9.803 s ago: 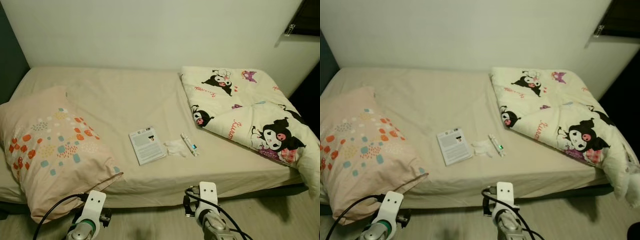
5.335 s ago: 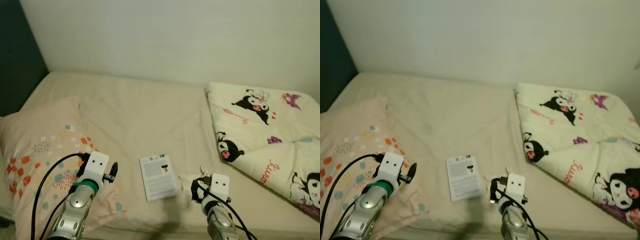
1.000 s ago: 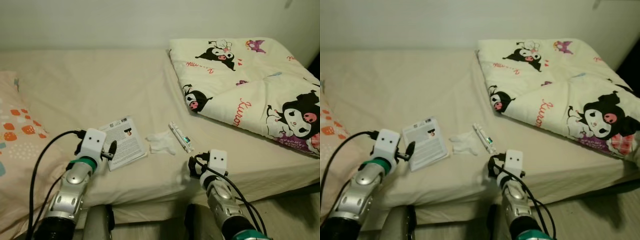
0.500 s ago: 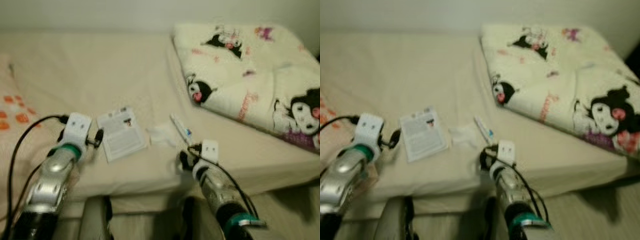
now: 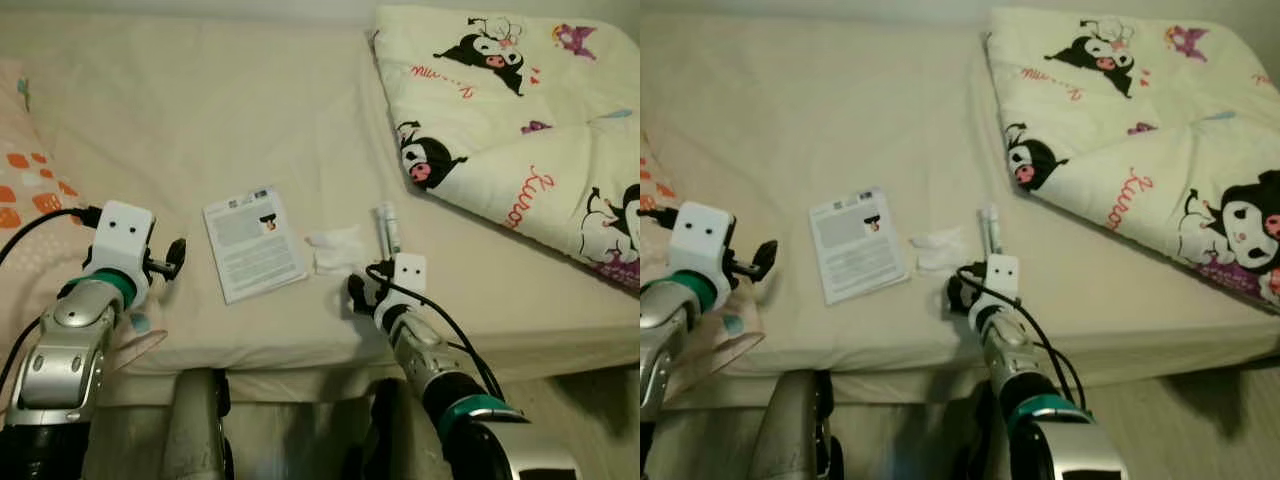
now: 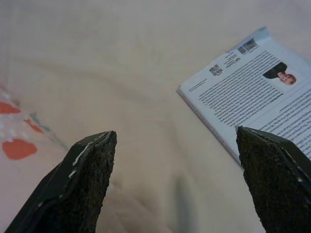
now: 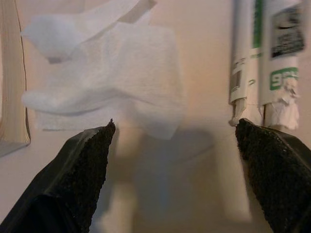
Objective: Clean up the room
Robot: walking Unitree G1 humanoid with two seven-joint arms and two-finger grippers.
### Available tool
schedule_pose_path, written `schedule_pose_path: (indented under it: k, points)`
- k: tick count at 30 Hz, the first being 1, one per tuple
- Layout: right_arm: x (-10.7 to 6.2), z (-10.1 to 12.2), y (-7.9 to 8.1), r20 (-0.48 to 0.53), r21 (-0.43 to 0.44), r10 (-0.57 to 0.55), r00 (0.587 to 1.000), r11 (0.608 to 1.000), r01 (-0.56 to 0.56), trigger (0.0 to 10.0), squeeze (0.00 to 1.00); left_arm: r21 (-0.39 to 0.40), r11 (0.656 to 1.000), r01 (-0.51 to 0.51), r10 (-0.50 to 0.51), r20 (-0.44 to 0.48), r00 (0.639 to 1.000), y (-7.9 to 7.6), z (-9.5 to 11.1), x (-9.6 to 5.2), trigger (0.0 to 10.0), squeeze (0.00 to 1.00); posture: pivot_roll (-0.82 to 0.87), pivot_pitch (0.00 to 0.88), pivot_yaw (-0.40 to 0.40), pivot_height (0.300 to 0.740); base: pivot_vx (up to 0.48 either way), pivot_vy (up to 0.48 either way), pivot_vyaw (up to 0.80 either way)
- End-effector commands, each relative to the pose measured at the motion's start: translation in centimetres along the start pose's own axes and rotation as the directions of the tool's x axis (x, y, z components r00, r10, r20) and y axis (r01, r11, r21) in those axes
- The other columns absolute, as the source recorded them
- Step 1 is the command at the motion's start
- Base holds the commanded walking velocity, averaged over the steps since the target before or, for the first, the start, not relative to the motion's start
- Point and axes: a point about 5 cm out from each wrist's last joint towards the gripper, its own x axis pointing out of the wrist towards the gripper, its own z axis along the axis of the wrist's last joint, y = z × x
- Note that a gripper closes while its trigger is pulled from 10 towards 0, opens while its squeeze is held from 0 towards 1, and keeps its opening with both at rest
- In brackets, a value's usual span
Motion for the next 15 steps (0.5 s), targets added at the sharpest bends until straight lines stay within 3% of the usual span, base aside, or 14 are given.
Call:
schedule_pose_path:
  k: [1,3,4,9,12,15]
  points:
    - [-0.3,-1.4,-0.2,-0.063,-0.001,-0.011,0.998,1.0,0.011,10.0,1.0,-0.003,1.0,0.004,-0.004,-0.021,1.0,0.1,-0.3,-0.3,10.0,0.0,0.36,0.288,-0.051,0.548,0.0,0.0,0.0]
    - [-0.3,-1.4,-0.2,-0.063,-0.001,-0.011,0.998,1.0,0.011,10.0,1.0,-0.003,1.0,0.004,-0.004,-0.021,1.0,0.1,-0.3,-0.3,10.0,0.0,0.36,0.288,-0.051,0.548,0.0,0.0,0.0]
    - [-0.3,-1.6,0.1,-0.073,-0.04,-0.006,0.997,0.999,0.003,10.0,0.0,0.002,1.0,0.001,-0.001,-0.028,1.0,0.4,-0.1,-0.6,10.0,0.0,0.39,0.31,-0.054,0.548,0.0,0.0,0.0]
    - [-0.2,-1.6,0.8,-0.073,-0.051,0.008,0.997,0.999,-0.012,10.0,0.0,0.008,1.0,-0.005,0.005,-0.033,0.999,0.8,0.1,-1.0,10.0,0.0,0.4,0.314,-0.055,0.548,0.0,0.0,0.0]
    - [-0.1,-1.5,2.0,-0.065,-0.045,0.041,0.997,0.998,-0.044,10.0,0.0,0.019,1.0,-0.015,0.016,-0.041,0.999,1.3,0.3,-1.6,10.0,0.0,0.41,0.322,-0.055,0.548,0.0,0.0,0.0]
    - [-0.1,-1.5,2.0,-0.065,-0.045,0.041,0.997,0.998,-0.044,10.0,0.0,0.019,1.0,-0.015,0.016,-0.041,0.999,1.3,0.3,-1.6,10.0,0.0,0.41,0.322,-0.055,0.548,0.0,0.0,0.0]
